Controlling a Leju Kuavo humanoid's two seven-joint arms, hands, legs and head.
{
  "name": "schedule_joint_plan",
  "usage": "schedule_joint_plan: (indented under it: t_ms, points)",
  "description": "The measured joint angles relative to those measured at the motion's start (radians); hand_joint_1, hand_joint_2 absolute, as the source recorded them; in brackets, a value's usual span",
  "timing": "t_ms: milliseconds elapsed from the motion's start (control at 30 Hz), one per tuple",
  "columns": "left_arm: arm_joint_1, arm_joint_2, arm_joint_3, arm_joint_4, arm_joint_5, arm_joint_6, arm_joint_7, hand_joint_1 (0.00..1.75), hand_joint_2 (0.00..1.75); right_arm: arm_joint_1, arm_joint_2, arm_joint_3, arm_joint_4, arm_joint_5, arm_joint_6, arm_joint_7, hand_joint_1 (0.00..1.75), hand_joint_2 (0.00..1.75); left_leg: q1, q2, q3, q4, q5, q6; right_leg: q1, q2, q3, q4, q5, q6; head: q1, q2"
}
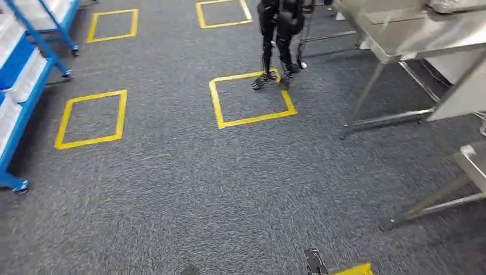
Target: Take the parts from the cabinet and place them on the table.
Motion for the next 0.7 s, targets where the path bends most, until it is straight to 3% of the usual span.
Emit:
schedule_joint_plan:
  t_ms: [33,67,100,133,167,267,333,367,400,433,500,533,567,633,667,700]
  points:
    - [0.002,0.000,0.000,0.000,0.000,0.000,0.000,0.00,0.00,0.000,0.000,0.000,0.000,0.000,0.000,0.000,0.00,0.00,0.005,0.003,0.004,-0.010,0.020,-0.004,-0.001,-0.014,0.001,0.000,-0.002,0.002,0.000,0.000]
    - [0.003,0.000,0.000,0.000,0.000,0.000,0.000,0.00,0.00,-0.001,0.000,0.001,0.000,0.000,0.000,0.000,0.00,0.00,0.009,0.008,0.031,-0.065,0.056,-0.007,-0.002,-0.027,0.004,0.000,-0.005,0.004,0.000,0.000]
    - [0.004,0.001,0.000,0.000,0.000,-0.001,0.000,0.00,0.00,-0.001,0.000,0.001,0.000,0.000,0.000,0.000,0.00,0.00,0.012,0.018,0.081,-0.157,0.102,-0.009,-0.004,-0.039,0.008,0.000,-0.008,0.008,-0.001,0.000]
    - [0.003,0.002,0.000,0.000,0.000,-0.001,0.000,0.00,0.00,-0.001,0.000,0.001,0.000,0.000,0.000,0.000,0.00,0.00,0.012,0.046,0.134,-0.252,0.141,-0.009,-0.005,-0.050,0.013,0.001,-0.012,0.013,-0.001,0.000]
    - [0.001,0.002,0.000,0.000,0.000,-0.002,0.000,0.00,0.00,-0.001,0.000,0.001,0.000,0.000,0.000,0.000,0.00,0.00,0.007,0.095,0.160,-0.312,0.136,-0.007,-0.002,-0.059,0.018,0.002,-0.017,0.020,-0.001,0.000]
    - [0.000,0.002,0.000,0.000,-0.002,-0.002,0.000,0.00,0.00,-0.003,0.000,0.002,0.000,0.000,0.000,0.001,0.00,0.00,0.000,0.061,0.163,-0.310,0.140,0.011,0.004,-0.082,0.027,0.002,-0.026,0.037,0.005,0.000]
    - [0.003,0.002,0.000,0.000,-0.002,-0.002,0.003,0.00,0.00,-0.005,0.001,0.002,0.000,0.001,0.000,0.003,0.00,0.00,0.001,0.035,0.170,-0.318,0.144,0.026,-0.003,-0.092,0.032,0.002,-0.035,0.053,0.003,0.000]
    - [0.005,0.002,0.000,0.000,-0.002,-0.003,0.003,0.00,0.00,-0.006,0.001,0.002,-0.001,0.001,0.000,0.004,0.00,0.00,0.004,0.025,0.171,-0.321,0.145,0.029,-0.010,-0.038,0.025,0.023,-0.050,0.058,0.009,0.000]
    - [0.004,0.003,0.000,0.001,-0.002,-0.003,0.004,0.00,0.00,-0.009,0.000,0.003,-0.001,0.001,0.000,0.004,0.00,0.00,0.005,0.019,0.171,-0.321,0.145,0.036,-0.010,0.005,-0.003,0.078,-0.083,0.058,0.014,0.000]
    - [0.001,0.003,0.000,0.001,-0.003,-0.004,0.004,0.00,0.00,-0.009,0.001,0.003,0.000,0.001,0.000,0.005,0.00,0.00,0.004,0.007,0.171,-0.321,0.145,0.040,-0.009,0.027,-0.047,0.166,-0.123,0.058,0.016,0.000]
    - [-0.002,0.003,0.000,0.001,-0.003,-0.005,0.005,0.00,0.00,-0.004,0.001,0.003,0.000,0.001,0.000,0.005,0.00,0.00,0.002,-0.017,0.171,-0.321,0.144,0.044,-0.008,0.038,-0.126,0.312,-0.173,0.058,0.017,0.000]
    - [-0.001,0.003,0.000,0.001,-0.003,-0.005,0.006,0.00,0.00,0.000,0.001,0.003,0.000,0.000,0.000,0.006,0.00,0.00,0.000,-0.035,0.172,-0.321,0.144,0.044,-0.008,0.039,-0.158,0.356,-0.174,0.057,0.017,0.000]
    - [0.000,0.003,0.000,0.001,-0.003,-0.005,0.007,0.00,0.00,0.001,0.001,0.003,0.000,0.000,0.000,0.007,0.00,0.00,0.000,-0.048,0.173,-0.321,0.143,0.045,-0.008,0.040,-0.164,0.350,-0.156,0.055,0.017,0.000]
    - [0.000,0.003,-0.002,0.001,-0.003,-0.006,0.008,0.00,0.00,0.000,0.001,0.003,0.000,0.000,0.000,0.007,0.00,0.00,0.000,-0.085,0.176,-0.318,0.142,0.043,-0.008,0.048,-0.115,0.209,-0.055,0.045,0.017,0.000]
    - [0.000,0.003,-0.003,0.001,-0.003,-0.006,0.008,0.00,0.00,-0.001,0.001,0.003,0.000,0.000,0.000,0.007,0.00,0.00,0.000,-0.101,0.177,-0.316,0.141,0.041,-0.008,0.066,-0.074,0.114,-0.004,0.041,0.018,0.000]
    - [0.000,0.003,-0.006,0.001,-0.003,-0.006,0.008,0.00,0.00,-0.002,0.000,0.003,0.000,0.000,0.000,0.007,0.00,0.00,0.002,-0.113,0.173,-0.314,0.138,0.037,-0.009,0.121,-0.046,0.046,0.016,0.036,0.018,0.000]
